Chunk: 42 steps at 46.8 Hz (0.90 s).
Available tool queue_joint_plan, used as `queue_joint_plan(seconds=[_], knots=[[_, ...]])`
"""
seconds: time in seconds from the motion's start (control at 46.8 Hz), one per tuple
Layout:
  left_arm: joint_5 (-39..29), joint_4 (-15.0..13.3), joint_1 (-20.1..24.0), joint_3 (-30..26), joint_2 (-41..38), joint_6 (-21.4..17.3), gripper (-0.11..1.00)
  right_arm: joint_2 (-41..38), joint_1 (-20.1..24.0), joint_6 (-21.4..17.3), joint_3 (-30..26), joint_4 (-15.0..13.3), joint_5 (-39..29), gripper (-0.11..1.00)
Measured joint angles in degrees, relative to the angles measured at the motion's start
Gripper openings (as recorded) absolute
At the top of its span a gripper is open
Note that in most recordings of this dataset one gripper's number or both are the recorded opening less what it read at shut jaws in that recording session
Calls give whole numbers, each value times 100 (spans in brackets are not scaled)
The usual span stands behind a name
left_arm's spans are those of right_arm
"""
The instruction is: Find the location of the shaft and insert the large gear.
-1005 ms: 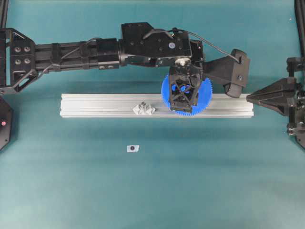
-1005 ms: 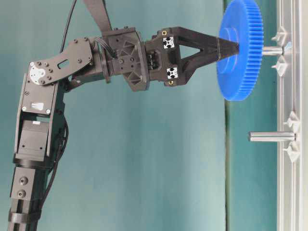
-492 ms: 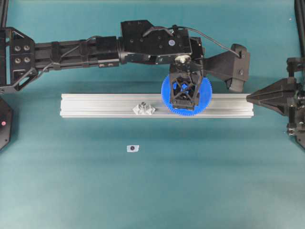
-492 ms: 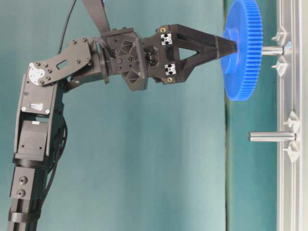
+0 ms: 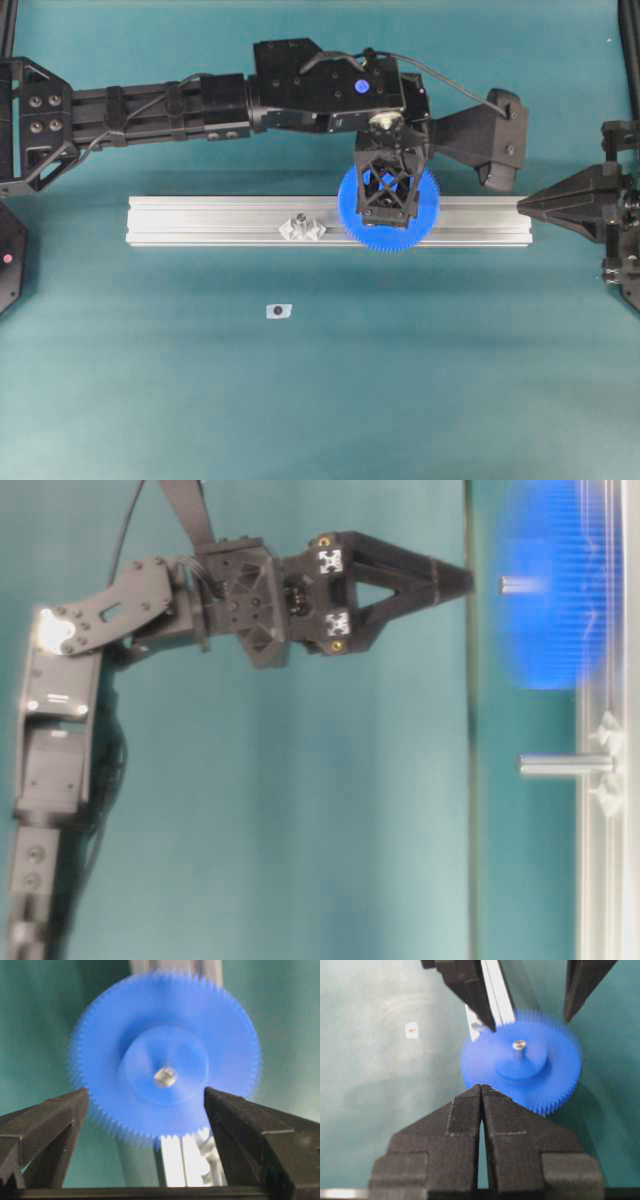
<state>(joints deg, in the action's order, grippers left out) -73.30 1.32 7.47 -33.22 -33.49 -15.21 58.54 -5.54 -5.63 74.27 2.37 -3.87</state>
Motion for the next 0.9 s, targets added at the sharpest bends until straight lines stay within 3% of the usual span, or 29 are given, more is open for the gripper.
queue_joint_plan(seconds=[0.299, 0.898], knots=[[-176, -9, -53, -316, -158, 35, 93, 9, 9, 0, 18, 0, -9, 1], [-211, -9, -70, -422, -193, 44, 93, 9, 0, -9, 18, 0, -9, 1]])
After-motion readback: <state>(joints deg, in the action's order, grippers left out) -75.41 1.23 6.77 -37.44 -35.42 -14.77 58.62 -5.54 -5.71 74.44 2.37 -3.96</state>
